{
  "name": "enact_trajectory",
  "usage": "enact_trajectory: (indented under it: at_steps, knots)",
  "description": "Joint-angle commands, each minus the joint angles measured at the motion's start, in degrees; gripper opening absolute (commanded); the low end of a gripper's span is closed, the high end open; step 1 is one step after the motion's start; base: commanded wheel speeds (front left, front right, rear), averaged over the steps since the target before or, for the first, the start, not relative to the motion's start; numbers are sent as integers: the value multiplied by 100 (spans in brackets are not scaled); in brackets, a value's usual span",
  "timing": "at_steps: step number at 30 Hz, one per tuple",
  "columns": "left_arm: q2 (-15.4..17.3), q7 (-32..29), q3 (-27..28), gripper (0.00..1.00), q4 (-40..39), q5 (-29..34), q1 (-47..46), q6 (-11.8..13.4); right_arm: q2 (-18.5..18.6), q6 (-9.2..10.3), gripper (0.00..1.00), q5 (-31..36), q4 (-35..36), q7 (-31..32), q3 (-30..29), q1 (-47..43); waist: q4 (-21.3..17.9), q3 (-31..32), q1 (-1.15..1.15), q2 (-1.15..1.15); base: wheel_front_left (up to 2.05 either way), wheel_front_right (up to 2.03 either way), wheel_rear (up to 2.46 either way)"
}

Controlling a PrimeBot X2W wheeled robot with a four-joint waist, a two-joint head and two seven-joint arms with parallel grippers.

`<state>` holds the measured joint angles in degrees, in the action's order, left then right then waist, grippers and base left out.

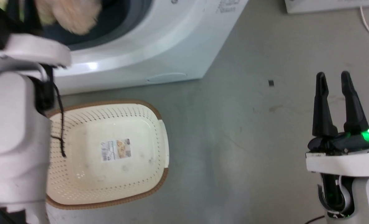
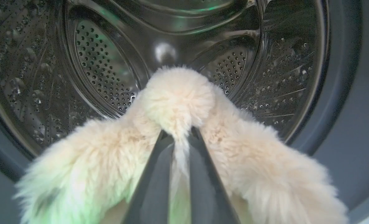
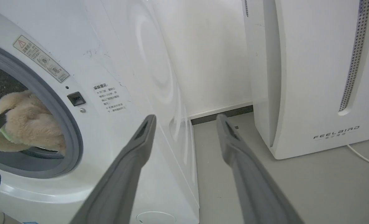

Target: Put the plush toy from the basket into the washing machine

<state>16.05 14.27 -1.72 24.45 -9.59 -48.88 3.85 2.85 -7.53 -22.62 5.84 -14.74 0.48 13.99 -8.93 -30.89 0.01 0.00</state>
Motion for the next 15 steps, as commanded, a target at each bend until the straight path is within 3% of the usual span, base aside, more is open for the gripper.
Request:
enact_trajectory:
  at_steps: [1, 15]
  knots:
    - [64, 73, 56, 0, -8, 48, -163, -22, 3, 4, 100, -28, 34, -26, 8, 117, -184, -274, -1, 0, 0, 0, 0]
    - [536, 73, 691, 0, 399, 146, -1730, -215, 3, 4, 100, -266, 148, -26, 91, 465, -624, -1178, -1, 0, 0, 0, 0]
